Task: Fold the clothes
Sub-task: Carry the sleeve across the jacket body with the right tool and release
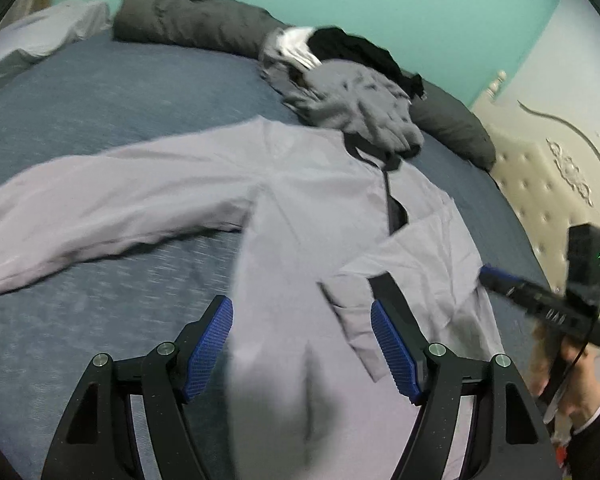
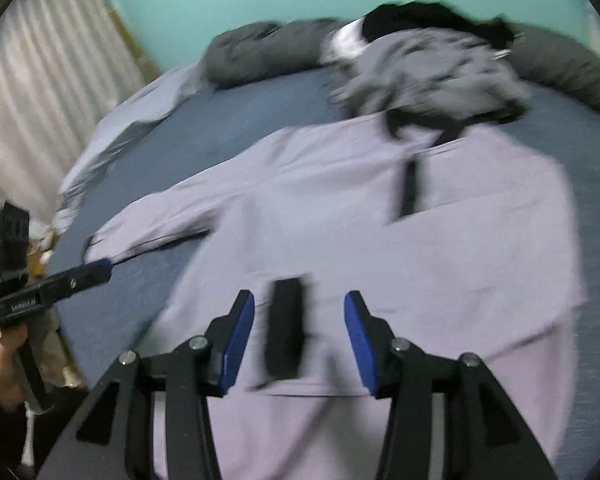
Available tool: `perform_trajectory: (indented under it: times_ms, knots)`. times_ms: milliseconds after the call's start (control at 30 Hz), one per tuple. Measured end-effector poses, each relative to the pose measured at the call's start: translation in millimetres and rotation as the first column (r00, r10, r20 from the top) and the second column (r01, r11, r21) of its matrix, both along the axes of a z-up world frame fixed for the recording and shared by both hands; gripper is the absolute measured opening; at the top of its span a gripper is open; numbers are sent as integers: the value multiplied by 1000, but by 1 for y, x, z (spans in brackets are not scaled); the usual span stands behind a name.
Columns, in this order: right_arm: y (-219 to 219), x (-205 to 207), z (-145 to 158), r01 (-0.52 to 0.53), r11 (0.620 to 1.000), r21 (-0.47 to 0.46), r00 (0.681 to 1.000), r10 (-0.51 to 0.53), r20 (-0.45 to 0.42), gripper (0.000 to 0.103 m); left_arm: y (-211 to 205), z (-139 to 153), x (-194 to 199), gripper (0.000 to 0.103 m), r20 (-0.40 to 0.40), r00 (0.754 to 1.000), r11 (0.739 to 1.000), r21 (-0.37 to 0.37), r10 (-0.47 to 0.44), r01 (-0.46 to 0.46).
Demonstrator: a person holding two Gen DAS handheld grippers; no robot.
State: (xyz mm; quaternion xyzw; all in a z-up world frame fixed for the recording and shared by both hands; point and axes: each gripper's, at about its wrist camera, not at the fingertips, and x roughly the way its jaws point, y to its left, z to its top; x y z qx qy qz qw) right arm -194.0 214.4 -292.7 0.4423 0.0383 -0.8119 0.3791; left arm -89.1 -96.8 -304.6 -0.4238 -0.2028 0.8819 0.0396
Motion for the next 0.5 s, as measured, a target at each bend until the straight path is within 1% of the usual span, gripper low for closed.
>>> perform_trajectory:
  times_ms: [100,167,267,367,467,500]
  knots:
    - [38,-15,4,81,996,35,996,-80,-25,50,24,-14,-19,75,30,998,999,7,-49,48]
    - [60,-22,1,137,988,71,990,-134,-38,52,46,-22,-31,75,50,994,996,-11,-92,93]
    - [90,-30,-10,209,973,101,978,-207,-29,52,78,-34,-45,75,78,986,986,-59,-150,154]
    - [114,-36,-19,254,962,100,967,-256,5,52,106,-43,-59,75,106,978,972,-133,-181,194]
    - [133,-39,-23,284,953,104,958,-287,17,52,130,-48,-66,75,123,970,953,-197,-210,231]
    - [139,-40,-24,292,951,105,955,-296,20,52,139,-49,-65,75,122,967,941,-231,-224,247]
